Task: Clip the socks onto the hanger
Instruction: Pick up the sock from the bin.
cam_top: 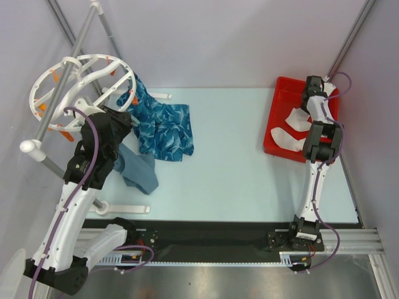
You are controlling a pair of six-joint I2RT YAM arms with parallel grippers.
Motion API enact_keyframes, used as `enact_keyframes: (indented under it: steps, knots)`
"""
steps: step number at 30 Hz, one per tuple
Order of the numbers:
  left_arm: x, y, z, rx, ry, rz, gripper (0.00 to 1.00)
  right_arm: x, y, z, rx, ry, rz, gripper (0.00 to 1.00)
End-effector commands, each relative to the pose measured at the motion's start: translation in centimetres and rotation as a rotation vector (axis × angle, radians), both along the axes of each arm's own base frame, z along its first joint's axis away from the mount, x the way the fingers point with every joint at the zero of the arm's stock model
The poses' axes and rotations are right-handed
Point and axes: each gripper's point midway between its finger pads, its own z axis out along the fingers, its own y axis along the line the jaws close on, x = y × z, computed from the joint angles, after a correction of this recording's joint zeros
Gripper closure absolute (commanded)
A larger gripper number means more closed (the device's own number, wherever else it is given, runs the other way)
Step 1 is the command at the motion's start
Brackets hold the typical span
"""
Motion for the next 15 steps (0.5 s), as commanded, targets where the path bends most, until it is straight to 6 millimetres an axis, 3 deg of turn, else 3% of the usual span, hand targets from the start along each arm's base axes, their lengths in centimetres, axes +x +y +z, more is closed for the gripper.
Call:
enact_keyframes:
  steps: [1, 3, 4, 6, 7, 11, 13, 14, 15]
  knots:
    - [-0.3, -0.1, 0.8, -0.009, -0.037, -0.016, 1.0, 1.4, 0.5, 11.5, -0.064, -0.192, 0.034, 1.0]
    - [-0.3, -0.2, 0.7, -0.018, -0.035, -0.022, 1.0, 1.3, 1.3, 13.6, -0.089, -0.218, 0.065, 1.0]
    - [-0.4, -0.3, 0.6, -0.02, -0.032, -0.024, 1.0, 0.7, 1.8, 17.2, -0.11, -0.273, 0.079, 1.0]
    - [-0.5, -0.2, 0.4, -0.022, -0.024, -0.023, 1.0, 0.2, 2.9, 19.2, -0.137, -0.305, 0.113, 1.0]
    - [-0.6, -0.2, 0.4, -0.021, -0.024, -0.024, 1.0, -0.4, 3.4, 22.6, -0.154, -0.371, 0.124, 1.0]
    - [-0.7, 0.0, 0.6, -0.016, -0.028, -0.019, 1.0, -2.7, 6.3, 29.0, -0.168, -0.479, 0.236, 1.0]
    - [-0.8, 0.3, 0.5, -0.014, -0.022, -0.003, 1.0, -3.5, 8.9, 31.1, -0.166, -0.513, 0.336, 1.0]
    - [-0.8, 0.3, 0.5, -0.013, -0.021, -0.001, 1.0, -5.0, 10.1, 33.9, -0.177, -0.565, 0.377, 1.0]
    - [-0.9, 0.3, 0.5, -0.014, -0.023, -0.003, 1.0, -5.6, 12.6, 35.4, -0.166, -0.602, 0.464, 1.0]
